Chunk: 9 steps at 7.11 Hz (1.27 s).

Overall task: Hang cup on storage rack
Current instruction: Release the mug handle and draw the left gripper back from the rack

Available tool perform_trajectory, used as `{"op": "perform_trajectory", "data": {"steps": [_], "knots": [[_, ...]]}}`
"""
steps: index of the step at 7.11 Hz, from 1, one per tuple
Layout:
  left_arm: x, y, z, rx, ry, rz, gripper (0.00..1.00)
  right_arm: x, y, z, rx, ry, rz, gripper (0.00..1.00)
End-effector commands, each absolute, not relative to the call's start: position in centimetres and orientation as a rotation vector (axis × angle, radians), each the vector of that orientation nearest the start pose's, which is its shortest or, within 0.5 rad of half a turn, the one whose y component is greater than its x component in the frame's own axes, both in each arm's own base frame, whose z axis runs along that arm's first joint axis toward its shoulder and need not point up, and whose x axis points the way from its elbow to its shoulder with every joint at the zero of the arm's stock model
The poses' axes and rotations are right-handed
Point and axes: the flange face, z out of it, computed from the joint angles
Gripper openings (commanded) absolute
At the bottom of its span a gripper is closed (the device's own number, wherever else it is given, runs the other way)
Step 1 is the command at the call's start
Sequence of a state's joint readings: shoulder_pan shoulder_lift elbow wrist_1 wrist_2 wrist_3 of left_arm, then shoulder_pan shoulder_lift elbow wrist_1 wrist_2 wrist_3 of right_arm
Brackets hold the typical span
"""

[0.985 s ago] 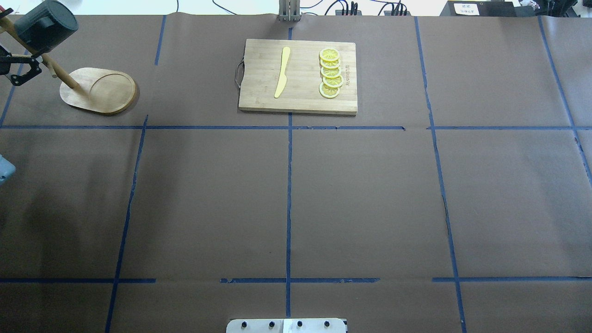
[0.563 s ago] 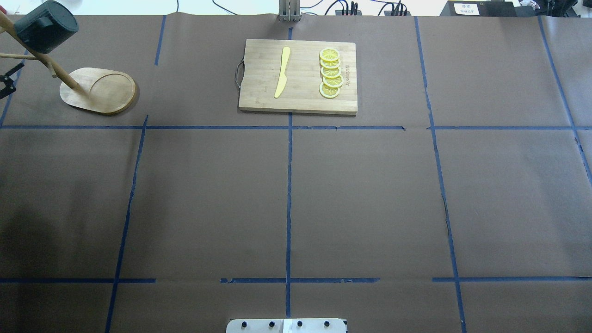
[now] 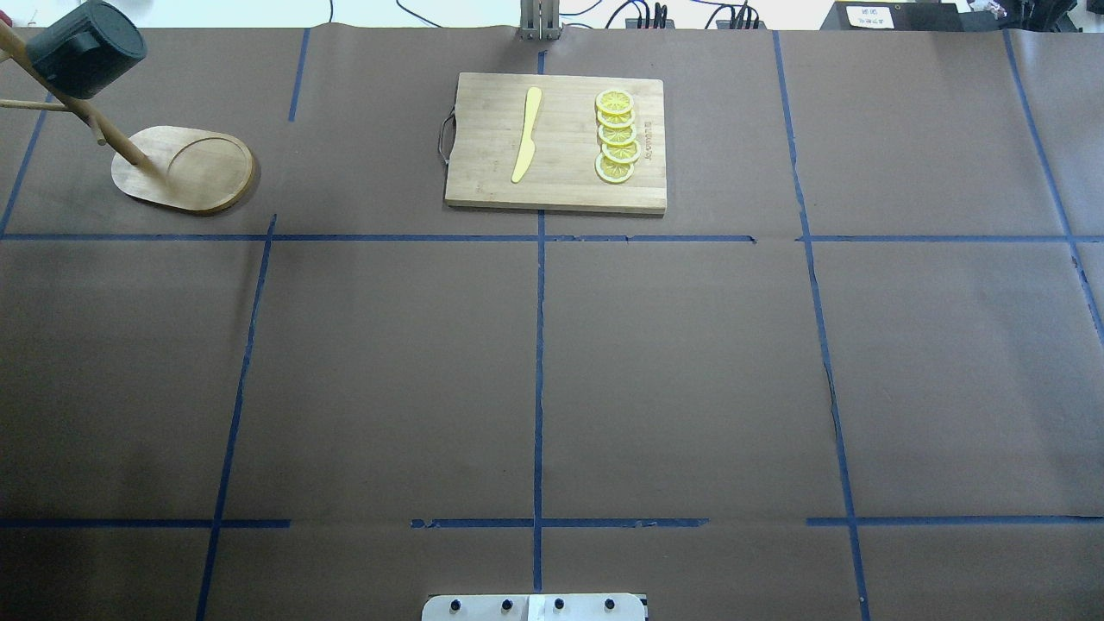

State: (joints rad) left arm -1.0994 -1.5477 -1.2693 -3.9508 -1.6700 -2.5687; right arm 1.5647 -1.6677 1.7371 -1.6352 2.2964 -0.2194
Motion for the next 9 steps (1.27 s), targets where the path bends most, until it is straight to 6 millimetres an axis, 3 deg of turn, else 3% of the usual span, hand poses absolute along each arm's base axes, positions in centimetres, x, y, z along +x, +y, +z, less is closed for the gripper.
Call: {"op": "perform_trajectory", "data": {"steps": [1,2,3,5,8,9], "knots": [[8.8,-40.8,58.0,0.369,2.050,-0.789,1.00,6.4,-45.0,63.6,0.076,-0.723,-0.215,1.00],[9.8,-41.1,58.5,0.482,1.885,-0.614,1.00,6.4,-45.0,63.6,0.074,-0.723,-0.213,1.00],[9.6,-41.8,59.1,0.590,1.727,-0.462,1.00,6.4,-45.0,64.1,0.066,-0.724,-0.211,1.00],[6.9,-43.7,60.2,0.684,1.476,-0.247,1.00,6.4,-46.1,64.5,0.059,-0.725,-0.207,1.00],[5.9,-46.7,63.1,0.821,1.089,0.087,1.00,6.4,-45.9,64.7,0.056,-0.727,-0.209,1.00],[4.4,-47.8,64.5,0.839,0.943,0.205,1.00,6.4,-45.9,64.8,0.054,-0.727,-0.207,1.00]]}}
